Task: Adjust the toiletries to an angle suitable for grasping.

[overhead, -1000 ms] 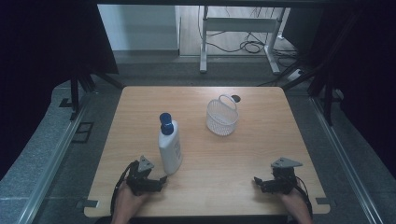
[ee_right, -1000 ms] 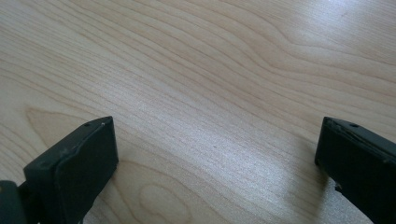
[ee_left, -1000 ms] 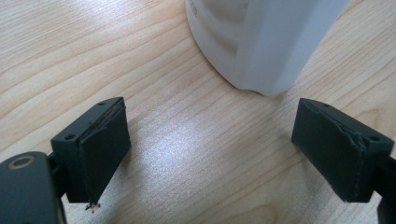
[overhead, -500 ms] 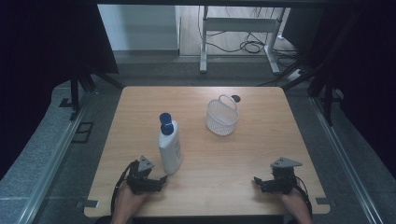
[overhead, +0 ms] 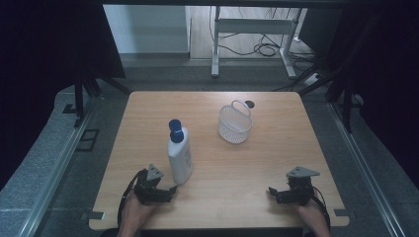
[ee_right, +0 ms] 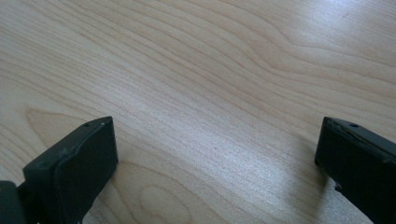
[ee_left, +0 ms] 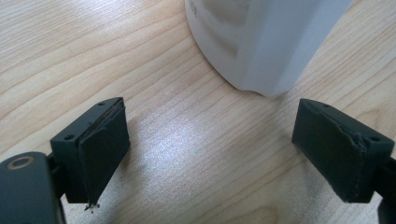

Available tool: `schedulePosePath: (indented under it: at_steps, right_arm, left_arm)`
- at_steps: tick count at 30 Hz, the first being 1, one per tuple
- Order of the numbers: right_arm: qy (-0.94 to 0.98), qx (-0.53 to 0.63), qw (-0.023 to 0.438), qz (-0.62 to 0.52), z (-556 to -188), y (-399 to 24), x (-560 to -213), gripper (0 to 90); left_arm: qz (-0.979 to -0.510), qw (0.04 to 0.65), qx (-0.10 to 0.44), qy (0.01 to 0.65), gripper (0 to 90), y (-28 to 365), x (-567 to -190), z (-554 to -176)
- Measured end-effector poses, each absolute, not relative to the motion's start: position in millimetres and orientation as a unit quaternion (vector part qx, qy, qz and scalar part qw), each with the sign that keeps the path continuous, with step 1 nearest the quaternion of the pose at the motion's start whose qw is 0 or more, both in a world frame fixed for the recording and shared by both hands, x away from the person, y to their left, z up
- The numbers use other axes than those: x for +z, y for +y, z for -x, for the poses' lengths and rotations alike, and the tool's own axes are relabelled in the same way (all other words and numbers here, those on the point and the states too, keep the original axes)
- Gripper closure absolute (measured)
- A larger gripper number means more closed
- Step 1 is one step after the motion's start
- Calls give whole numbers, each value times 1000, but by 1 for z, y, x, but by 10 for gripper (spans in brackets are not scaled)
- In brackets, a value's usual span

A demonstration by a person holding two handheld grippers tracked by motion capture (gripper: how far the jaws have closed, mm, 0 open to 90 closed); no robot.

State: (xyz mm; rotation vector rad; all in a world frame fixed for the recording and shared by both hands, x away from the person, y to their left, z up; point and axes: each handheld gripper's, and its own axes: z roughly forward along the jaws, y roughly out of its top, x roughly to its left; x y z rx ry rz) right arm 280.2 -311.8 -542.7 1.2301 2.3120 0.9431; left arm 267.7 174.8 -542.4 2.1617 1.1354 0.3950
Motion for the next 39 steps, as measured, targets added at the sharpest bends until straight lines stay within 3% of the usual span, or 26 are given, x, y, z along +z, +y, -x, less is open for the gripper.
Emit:
schedulePosePath:
  at_steps: [5,39]
  right_arm:
    - [817,334,178,-435,-280,-312,-543,0]
    - [817,334,178,-434,-280,-312,-543,0]
  left_arm:
    - [-825,325,149,438,164,176,-540,-267]
    - [-800,341,146,471,835,190,-520,-280]
